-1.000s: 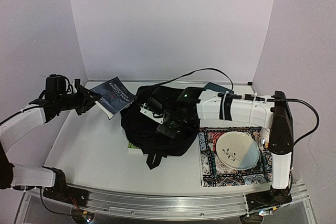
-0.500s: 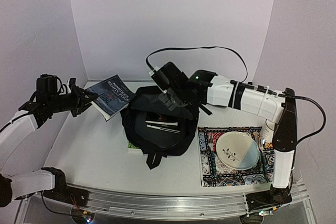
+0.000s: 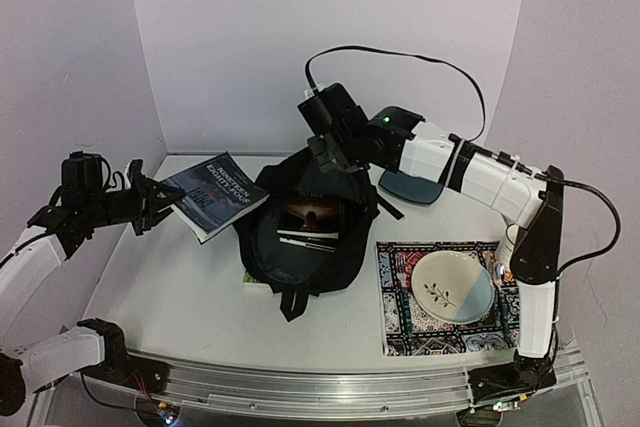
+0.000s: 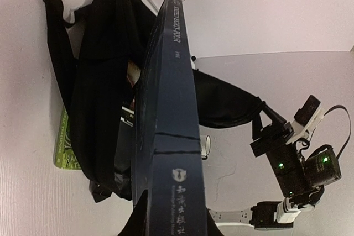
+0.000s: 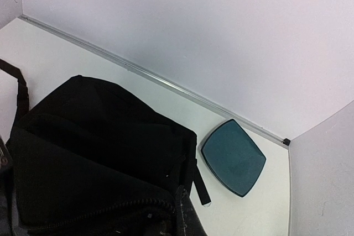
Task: Pack the student bag
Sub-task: Place the book in the largest pocket of the bag.
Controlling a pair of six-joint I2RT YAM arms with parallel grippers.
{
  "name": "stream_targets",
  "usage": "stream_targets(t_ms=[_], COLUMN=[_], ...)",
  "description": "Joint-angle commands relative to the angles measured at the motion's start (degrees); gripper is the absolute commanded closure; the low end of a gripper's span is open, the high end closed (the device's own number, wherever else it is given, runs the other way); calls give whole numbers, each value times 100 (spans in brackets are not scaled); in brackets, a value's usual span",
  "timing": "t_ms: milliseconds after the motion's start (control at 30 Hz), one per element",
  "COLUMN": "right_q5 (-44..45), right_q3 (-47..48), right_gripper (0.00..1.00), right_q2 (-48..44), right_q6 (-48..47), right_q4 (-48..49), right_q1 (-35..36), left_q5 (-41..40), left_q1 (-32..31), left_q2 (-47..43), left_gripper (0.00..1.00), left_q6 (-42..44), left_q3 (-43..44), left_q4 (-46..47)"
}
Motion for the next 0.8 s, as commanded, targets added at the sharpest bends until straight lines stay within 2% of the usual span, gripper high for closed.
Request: stream_targets(t_ms=[0, 233, 400, 533, 667, 767], right_q5=[459, 104, -397, -706, -963, -1113], right_q3=[512, 640, 548, 277, 66, -75], right_gripper=[100, 100, 100, 100, 100, 100], right_q2=[99, 200, 165, 44, -86, -193], right_q6=[271, 406, 427, 424, 415, 463], right_q4=[248, 248, 357, 621, 796, 879], right_q1=[-93, -139, -141, -144, -141, -144], left_q5=[898, 1603, 1374, 1063, 1033, 1092], left_q1=[6, -91, -592, -1223, -1352, -1434], left_q2=[-194, -227, -74, 471, 910, 1315], left_gripper=[100, 100, 100, 100, 100, 100], left_q6=[-120, -325, -486, -667, -1006, -1081], left_q3=[-95, -475, -634, -589, -471, -333], left_q4=[515, 511, 665, 1377, 2387, 2656])
